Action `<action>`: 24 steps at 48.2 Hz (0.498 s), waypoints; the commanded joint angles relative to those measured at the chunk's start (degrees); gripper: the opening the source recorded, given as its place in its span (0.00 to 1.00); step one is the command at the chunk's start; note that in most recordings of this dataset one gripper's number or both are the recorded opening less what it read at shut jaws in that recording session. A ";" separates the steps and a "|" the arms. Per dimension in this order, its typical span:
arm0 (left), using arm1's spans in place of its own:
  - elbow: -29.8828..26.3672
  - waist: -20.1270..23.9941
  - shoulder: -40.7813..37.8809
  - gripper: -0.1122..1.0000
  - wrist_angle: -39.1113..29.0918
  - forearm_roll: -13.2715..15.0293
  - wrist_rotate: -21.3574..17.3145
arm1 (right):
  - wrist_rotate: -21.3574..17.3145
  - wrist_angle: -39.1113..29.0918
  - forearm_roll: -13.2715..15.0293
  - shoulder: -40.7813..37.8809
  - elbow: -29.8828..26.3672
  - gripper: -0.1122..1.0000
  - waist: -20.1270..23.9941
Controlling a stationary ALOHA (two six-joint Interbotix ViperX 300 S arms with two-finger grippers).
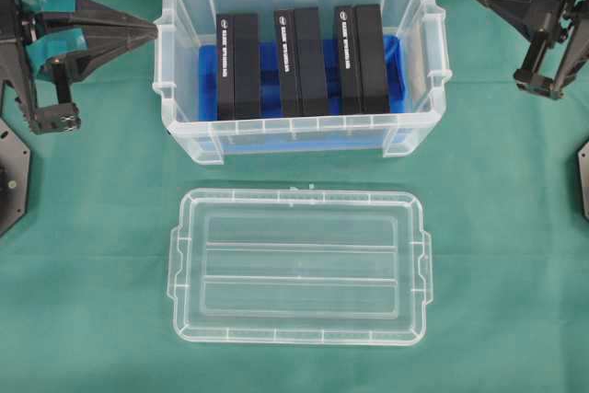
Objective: Clamp the lid of the box with both arms, then lift and open it.
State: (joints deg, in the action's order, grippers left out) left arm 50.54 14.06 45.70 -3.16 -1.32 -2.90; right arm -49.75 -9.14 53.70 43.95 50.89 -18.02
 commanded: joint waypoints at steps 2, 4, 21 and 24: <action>-0.70 0.00 0.00 0.11 0.44 0.35 0.09 | -0.18 0.79 -0.26 0.09 -0.79 0.10 -0.09; -0.70 -0.26 0.00 0.11 0.35 0.35 0.09 | -0.18 1.23 -0.26 0.09 -0.79 0.10 -0.09; -0.70 -5.54 -0.18 0.11 0.09 0.44 0.09 | -0.18 2.46 -0.70 0.00 -0.70 0.10 3.60; -0.70 -6.50 -0.18 0.11 0.00 0.35 0.09 | -0.18 2.55 -0.88 0.00 -0.70 0.10 4.48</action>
State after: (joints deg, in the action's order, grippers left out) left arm 50.63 8.70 45.62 -3.34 -1.05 -2.64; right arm -49.83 -7.03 53.17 44.03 50.89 -14.59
